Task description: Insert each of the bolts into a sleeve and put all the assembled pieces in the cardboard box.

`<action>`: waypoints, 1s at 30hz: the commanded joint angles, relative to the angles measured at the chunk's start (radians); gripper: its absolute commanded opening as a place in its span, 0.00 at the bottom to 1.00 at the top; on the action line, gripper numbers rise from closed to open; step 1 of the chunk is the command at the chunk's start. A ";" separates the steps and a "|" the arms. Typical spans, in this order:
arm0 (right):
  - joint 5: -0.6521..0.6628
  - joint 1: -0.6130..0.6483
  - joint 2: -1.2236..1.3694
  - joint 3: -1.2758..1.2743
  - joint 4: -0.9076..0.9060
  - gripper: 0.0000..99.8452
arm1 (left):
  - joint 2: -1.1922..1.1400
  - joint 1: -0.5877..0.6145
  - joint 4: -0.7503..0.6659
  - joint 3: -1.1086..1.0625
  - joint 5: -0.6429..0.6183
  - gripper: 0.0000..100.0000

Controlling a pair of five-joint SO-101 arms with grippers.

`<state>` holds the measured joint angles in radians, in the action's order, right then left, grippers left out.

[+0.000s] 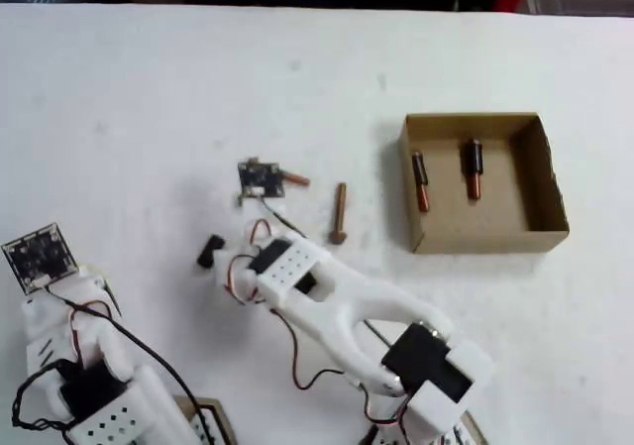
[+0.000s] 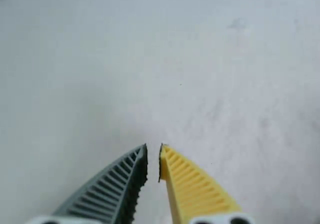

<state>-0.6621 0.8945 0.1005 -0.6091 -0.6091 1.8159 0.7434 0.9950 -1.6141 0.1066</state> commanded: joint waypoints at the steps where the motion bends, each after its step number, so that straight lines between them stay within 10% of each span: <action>1: 0.003 -0.021 -0.002 0.043 -0.004 0.04 | 0.008 0.005 -0.026 0.003 0.003 0.08; 21: 0.583 -0.219 -0.295 0.069 -0.374 0.04 | 0.008 -0.005 -0.032 0.005 0.003 0.08; 30: 0.882 -0.348 -0.472 -0.006 -0.380 0.05 | 0.008 -0.240 -0.025 0.002 0.003 0.08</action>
<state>0.1481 0.5861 -0.2708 -0.6122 -0.9805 1.8159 0.5808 0.9950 -1.6141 0.1066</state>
